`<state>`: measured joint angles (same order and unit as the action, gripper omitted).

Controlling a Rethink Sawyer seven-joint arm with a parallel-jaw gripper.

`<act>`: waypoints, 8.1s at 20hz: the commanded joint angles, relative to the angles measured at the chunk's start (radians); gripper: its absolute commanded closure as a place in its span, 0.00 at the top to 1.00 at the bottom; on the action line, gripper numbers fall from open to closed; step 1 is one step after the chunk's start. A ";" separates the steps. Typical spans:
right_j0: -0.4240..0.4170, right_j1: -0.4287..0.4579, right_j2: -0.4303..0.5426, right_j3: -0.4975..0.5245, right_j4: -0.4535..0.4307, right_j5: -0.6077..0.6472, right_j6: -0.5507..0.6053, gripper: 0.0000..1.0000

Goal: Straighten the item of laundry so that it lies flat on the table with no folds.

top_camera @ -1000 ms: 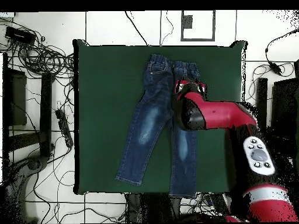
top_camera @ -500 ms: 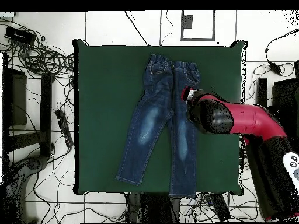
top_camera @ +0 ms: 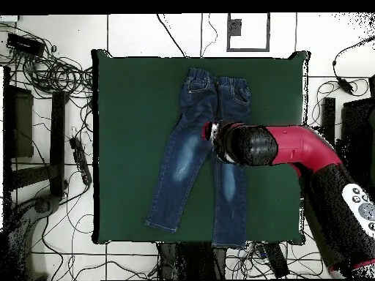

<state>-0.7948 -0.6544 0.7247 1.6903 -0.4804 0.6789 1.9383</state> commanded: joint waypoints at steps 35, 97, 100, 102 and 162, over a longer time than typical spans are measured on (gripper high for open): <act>0.220 0.197 -0.192 0.251 -0.375 -0.182 0.077 1.00; 0.556 0.500 -0.523 0.027 -0.214 -0.527 -0.020 1.00; 0.542 0.509 -0.514 0.019 -0.226 -0.525 -0.029 1.00; 0.534 0.512 -0.510 0.018 -0.233 -0.523 -0.033 1.00; 0.511 0.340 -0.486 0.241 -0.185 -0.113 -0.100 0.00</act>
<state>-0.2475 -0.4754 0.2122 1.8957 -0.6212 0.4151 1.9499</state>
